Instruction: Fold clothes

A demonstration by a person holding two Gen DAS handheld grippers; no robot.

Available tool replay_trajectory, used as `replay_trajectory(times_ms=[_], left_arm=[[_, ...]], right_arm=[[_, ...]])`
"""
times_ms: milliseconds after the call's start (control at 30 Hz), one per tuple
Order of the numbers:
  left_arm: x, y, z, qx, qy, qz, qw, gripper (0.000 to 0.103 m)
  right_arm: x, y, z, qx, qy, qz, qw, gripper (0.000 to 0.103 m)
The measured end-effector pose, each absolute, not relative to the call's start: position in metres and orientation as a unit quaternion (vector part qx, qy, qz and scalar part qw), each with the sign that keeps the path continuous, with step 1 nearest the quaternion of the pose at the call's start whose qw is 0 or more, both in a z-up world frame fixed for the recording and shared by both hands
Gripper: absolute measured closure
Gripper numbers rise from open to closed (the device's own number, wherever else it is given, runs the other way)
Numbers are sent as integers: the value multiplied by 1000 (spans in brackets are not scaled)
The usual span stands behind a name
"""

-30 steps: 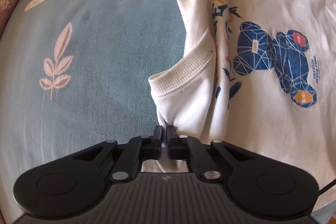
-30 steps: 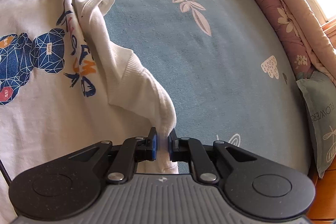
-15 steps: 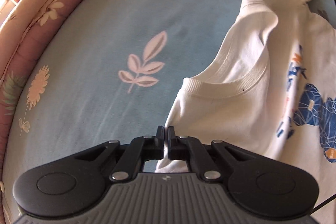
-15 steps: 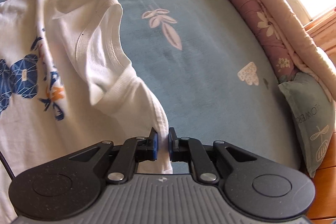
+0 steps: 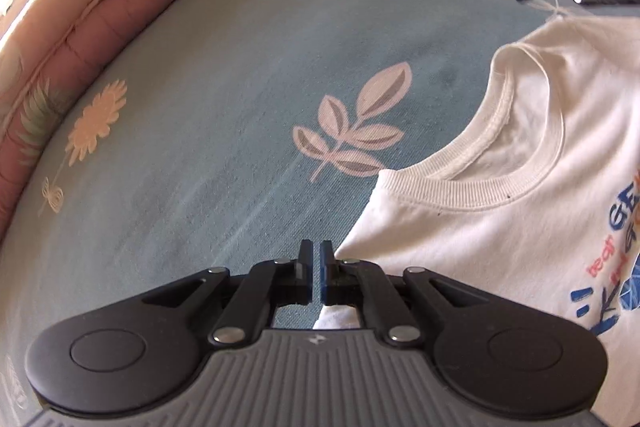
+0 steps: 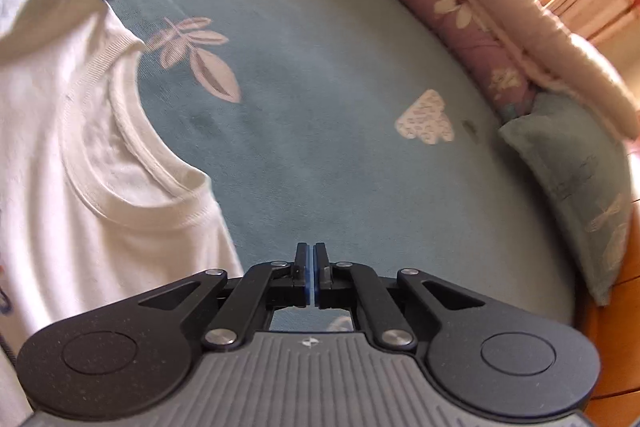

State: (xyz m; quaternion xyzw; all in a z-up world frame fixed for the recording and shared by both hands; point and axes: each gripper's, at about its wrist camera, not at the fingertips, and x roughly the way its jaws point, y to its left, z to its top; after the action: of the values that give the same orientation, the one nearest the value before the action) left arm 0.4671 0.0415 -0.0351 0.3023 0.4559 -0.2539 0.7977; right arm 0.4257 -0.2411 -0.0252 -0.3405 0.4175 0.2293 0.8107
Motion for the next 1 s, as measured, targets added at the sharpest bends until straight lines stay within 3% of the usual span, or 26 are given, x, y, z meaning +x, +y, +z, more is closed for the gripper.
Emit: replay_trajectory(times_ms=[100, 167, 233, 267, 333, 367, 400, 700, 767, 900, 1000], left_arm=[[465, 49, -28, 285, 448, -278, 801, 87], [465, 46, -30, 295, 446, -288, 794, 74], [464, 40, -37, 306, 445, -306, 784, 70], [463, 37, -40, 308, 447, -314, 779, 68], [462, 31, -47, 312, 451, -318, 773, 67], [460, 29, -49, 314, 450, -318, 773, 67], [458, 28, -49, 315, 444, -317, 777, 67], [444, 23, -20, 279, 405, -325, 808, 66], [435, 24, -19, 261, 418, -342, 800, 58], [422, 25, -37, 221, 472, -361, 773, 57], [426, 30, -58, 202, 493, -324, 782, 57]], right_arm=[[421, -246, -23, -295, 432, 267, 810, 81], [422, -245, -30, -293, 444, 274, 801, 76], [426, -243, -40, -294, 454, 276, 794, 73], [430, -243, -47, -286, 467, 281, 788, 64], [436, -245, -56, -264, 482, 290, 783, 62], [440, -247, -55, -242, 494, 295, 782, 71], [440, -246, -53, -243, 494, 293, 782, 99], [450, -234, -48, -259, 472, 234, 809, 96], [440, -235, -39, -251, 463, 222, 821, 85], [409, -239, -14, -179, 468, 215, 838, 48], [389, -232, -22, -143, 493, 225, 828, 43]])
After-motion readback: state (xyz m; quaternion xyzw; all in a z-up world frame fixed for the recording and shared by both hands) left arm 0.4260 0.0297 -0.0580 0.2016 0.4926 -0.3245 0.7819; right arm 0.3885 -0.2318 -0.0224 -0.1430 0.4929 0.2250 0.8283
